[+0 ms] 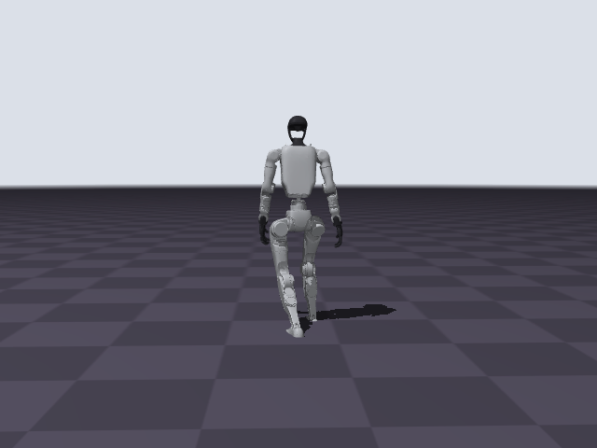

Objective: Walk

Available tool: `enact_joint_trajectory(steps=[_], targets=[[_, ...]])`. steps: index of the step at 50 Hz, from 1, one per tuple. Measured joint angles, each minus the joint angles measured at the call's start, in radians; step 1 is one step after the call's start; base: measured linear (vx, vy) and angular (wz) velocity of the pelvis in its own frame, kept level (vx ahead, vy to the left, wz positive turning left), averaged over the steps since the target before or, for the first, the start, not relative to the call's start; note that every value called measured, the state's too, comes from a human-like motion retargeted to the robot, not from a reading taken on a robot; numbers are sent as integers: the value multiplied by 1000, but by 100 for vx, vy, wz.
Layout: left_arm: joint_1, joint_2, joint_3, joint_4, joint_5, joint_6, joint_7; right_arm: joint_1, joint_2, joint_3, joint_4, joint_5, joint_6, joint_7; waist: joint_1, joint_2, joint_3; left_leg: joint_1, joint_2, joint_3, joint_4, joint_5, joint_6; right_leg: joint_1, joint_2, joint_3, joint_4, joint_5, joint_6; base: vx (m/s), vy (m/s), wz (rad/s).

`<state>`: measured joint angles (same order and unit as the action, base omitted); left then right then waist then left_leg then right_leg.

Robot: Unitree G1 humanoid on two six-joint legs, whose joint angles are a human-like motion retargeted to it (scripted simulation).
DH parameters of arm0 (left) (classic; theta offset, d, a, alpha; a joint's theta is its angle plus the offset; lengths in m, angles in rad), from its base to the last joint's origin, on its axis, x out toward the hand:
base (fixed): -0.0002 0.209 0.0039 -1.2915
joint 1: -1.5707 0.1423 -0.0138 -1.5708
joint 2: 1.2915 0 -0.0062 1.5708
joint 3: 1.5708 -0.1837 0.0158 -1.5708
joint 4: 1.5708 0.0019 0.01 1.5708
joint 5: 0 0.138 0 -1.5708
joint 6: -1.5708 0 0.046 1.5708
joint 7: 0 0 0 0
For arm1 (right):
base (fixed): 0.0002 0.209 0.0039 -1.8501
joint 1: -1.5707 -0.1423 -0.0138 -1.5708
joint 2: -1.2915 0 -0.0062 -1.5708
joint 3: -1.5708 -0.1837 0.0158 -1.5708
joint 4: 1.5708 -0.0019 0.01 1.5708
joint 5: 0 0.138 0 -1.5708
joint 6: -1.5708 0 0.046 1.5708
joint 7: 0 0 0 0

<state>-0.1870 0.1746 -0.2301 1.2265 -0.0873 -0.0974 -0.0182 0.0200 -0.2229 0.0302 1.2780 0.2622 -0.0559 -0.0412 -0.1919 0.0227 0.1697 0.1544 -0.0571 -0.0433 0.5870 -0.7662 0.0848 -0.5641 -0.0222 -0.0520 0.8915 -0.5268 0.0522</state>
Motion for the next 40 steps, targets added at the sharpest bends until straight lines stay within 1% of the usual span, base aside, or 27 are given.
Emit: enact_joint_trajectory(steps=[2,3,5,7,8,10,13,15,17,20,23,25,26,27,30,32,33,35,38,40], targets=[[17,-1,11,8,-14,2,5,13,1,-3,5,2,-1,-11,8,12,9,-23,27,12,144,11,-24,16,28,-4,47,-23,-17,34,-7,-16],[25,0,17,13,-23,3,5,17,1,-3,6,4,-2,-15,12,25,13,-43,46,15,223,41,-45,28,48,-10,58,-33,-27,33,-7,-21],[35,1,33,27,-43,6,-3,17,-7,0,9,9,-2,-18,23,95,13,-124,128,-1,410,138,-111,66,131,-49,6,-20,-54,34,-7,-23],[51,0,47,40,-56,9,-15,21,-15,5,4,16,-3,-15,45,136,10,-204,188,8,579,200,-125,95,180,-63,-23,-22,-72,34,-6,-23],[58,1,53,47,-63,11,-22,22,-19,6,1,22,-4,-13,59,151,7,-248,213,12,653,220,-123,112,200,-66,-42,-24,-79,37,-6,-19],[71,5,70,60,-78,16,-34,21,-27,5,-5,35,-6,-8,90,170,0,-337,244,18,767,225,-106,150,226,-63,-86,-29,-86,40,-6,-17],[94,17,105,85,-100,23,-43,16,-38,2,-16,51,-7,-3,142,170,-8,-467,241,33,817,147,-61,218,229,-43,-144,-47,-82,46,-7,-13],[111,29,133,106,-116,27,-43,9,-45,3,-23,60,-8,-2,173,160,-11,-546,219,47,777,84,-34,262,213,-27,-173,-67,-77,50,-6,-10],[133,44,163,129,-130,30,-38,1,-51,6,-28,67,-10,-3,198,142,-13,-608,182,66,679,39,-18,298,185,-13,-186,-97,-71,53,-5,-5],[168,71,206,166,-148,39,-33,-14,-56,15,-29,69,-12,-3,220,99,-19,-678,99,92,457,27,-10,346,123,3,-193,-148,-55,54,-2,12],[204,97,247,197,-164,51,-30,-33,-58,30,-29,64,-8,7,218,38,-34,-704,-14,108,162,90,-12,375,37,4,-179,-202,-36,52,1,35],[231,102,267,212,-174,58,-27,-36,-55,37,-31,62,-7,11,224,28,-31,-748,-47,108,93,93,-19,383,15,0,-127,-236,-29,47,4,26],[239,111,283,219,-183,61,-31,-48,-54,44,-28,63,-3,17,220,1,-48,-704,-90,105,-82,162,-13,383,-16,5,-130,-242,-22,51,5,28],[249,117,297,226,-191,65,-33,-57,-52,48,-27,65,-1,21,218,-20,-59,-679,-125,102,-198,212,-8,384,-42,10,-119,-249,-15,53,6,30],[279,116,320,242,-218,74,-33,-58,-44,51,-28,71,1,24,224,-52,-65,-697,-181,103,-186,252,4,397,-90,25,-2,-266,6,50,5,17],[296,107,328,247,-233,78,-36,-53,-33,51,-28,76,2,26,222,-78,-72,-713,-221,107,-117,279,21,402,-131,33,98,-231,31,51,4,18],[303,103,332,248,-242,79,-39,-50,-29,51,-28,77,2,28,221,-93,-74,-718,-243,108,-78,283,33,404,-152,37,153,-193,51,53,5,17],[312,103,336,244,-267,85,-54,-49,-19,52,-27,83,7,42,217,-125,-67,-702,-289,105,-9,274,59,412,-188,56,272,-56,104,54,6,15],[309,97,321,222,-282,90,-74,-60,-6,44,-17,83,11,71,214,-149,-27,-636,-333,82,57,254,99,407,-205,96,434,110,153,48,5,6],[308,88,302,203,-277,88,-79,-57,2,43,-14,77,12,77,200,-165,-17,-620,-360,71,116,225,122,389,-224,111,524,155,164,43,4,13]])
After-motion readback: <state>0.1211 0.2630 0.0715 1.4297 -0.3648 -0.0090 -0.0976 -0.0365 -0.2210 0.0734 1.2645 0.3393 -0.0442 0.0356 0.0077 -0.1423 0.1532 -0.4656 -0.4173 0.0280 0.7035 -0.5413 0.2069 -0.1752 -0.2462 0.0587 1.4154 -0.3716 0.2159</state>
